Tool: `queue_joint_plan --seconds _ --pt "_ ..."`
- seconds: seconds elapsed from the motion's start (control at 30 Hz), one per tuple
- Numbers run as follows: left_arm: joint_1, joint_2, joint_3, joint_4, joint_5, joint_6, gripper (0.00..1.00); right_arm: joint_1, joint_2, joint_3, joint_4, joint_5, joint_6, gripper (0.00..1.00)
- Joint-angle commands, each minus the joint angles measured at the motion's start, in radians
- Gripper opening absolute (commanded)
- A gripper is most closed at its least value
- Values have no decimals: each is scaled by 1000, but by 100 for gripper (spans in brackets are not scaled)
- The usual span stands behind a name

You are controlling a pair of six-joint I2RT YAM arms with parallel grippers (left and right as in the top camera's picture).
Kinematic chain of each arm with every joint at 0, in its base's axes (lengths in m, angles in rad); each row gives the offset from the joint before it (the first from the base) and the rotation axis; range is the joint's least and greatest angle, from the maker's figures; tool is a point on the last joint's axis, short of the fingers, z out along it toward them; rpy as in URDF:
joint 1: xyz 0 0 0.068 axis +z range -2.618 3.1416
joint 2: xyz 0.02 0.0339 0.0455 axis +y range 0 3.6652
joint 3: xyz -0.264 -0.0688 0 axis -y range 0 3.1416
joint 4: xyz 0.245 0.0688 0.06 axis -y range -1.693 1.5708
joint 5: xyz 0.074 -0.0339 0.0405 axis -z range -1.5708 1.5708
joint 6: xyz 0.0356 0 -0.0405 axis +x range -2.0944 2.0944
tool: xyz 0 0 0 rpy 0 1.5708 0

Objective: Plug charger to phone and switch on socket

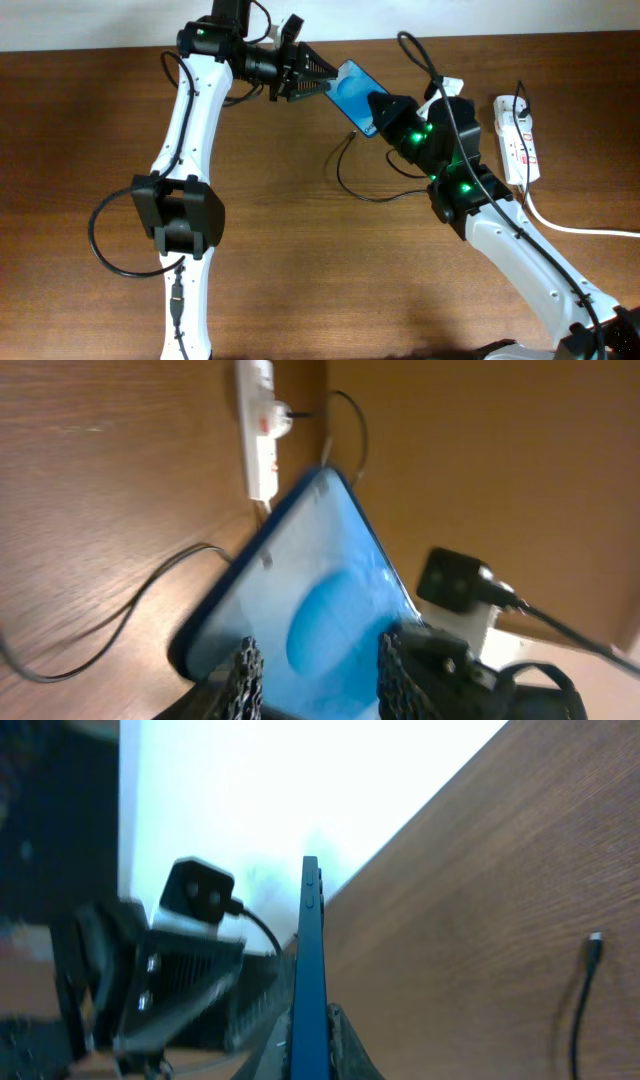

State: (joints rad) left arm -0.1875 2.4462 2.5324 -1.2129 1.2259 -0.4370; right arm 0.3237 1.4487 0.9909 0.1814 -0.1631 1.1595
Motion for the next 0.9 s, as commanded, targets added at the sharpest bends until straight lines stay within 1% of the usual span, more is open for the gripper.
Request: queue_joint_plan --seconds 0.0,0.13,0.27,0.37,0.5,0.6,0.73,0.87 --pt "0 -6 18 2 101 50 43 16 -15 10 72 72 103 4" --pt "1 -6 18 1 154 92 48 14 -15 10 103 116 103 4" --pt "1 -6 18 1 178 96 51 13 -14 10 104 136 103 4" --pt "1 -6 18 0 219 151 56 -12 -14 10 101 128 102 4" --pt "0 -6 18 1 189 151 58 -23 -14 10 106 84 103 4" --pt "-5 -6 18 1 157 151 61 -23 -15 10 160 62 103 4" --pt "-6 -6 18 1 153 151 61 -22 -11 10 171 42 103 4" --pt "-11 -6 18 1 134 135 60 10 24 10 166 -28 159 4"
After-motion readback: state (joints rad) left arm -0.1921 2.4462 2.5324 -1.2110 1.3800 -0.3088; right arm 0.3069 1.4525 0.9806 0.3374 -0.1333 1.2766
